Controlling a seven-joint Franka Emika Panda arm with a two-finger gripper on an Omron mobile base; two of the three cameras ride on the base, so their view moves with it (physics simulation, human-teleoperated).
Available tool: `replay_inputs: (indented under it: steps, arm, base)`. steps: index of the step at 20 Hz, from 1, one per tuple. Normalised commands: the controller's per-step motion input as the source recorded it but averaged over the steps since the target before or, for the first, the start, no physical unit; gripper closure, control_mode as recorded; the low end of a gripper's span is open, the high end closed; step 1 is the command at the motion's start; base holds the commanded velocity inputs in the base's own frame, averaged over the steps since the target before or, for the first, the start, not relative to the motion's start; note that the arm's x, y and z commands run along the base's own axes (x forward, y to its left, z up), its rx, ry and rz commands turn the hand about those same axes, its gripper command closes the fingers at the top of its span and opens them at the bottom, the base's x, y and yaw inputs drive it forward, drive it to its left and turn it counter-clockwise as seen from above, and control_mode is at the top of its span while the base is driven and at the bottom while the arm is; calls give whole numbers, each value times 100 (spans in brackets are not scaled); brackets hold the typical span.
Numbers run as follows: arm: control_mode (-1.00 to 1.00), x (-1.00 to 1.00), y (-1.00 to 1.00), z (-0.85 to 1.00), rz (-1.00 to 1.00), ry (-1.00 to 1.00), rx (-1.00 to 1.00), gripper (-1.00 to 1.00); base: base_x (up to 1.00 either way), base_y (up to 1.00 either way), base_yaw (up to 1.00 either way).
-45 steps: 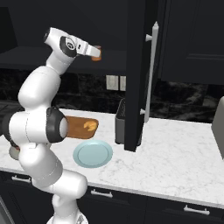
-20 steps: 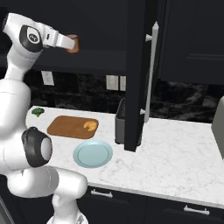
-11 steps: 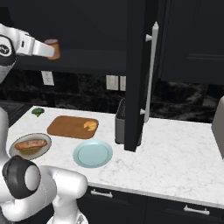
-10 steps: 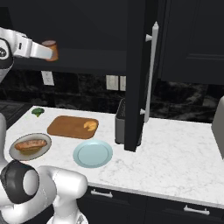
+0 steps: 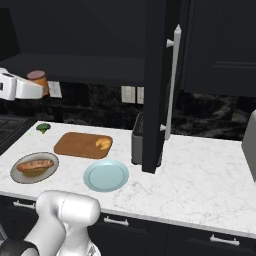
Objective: From the different types of pastries on the counter, select a croissant and place it on the cutting board. Then retrieve a jar of jam from the cabinet and place it alongside the croissant on the cutting board.
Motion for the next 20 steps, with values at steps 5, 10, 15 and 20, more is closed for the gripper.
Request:
replay_inputs:
  steps: [5, 10, 15, 20]
  arm:
    - [-100, -3, 3, -70, 6, -3, -5, 100]
    - [-100, 0, 2, -77, 6, -1, -3, 100]
    - [-100, -1, 37, -76, 1, 0, -6, 100]
    - [-100, 20, 25, -62, -4, -1, -1, 100]
  base:
    - [0, 0, 0]
    - [0, 0, 0]
    - [0, 0, 0]
    - [0, 0, 0]
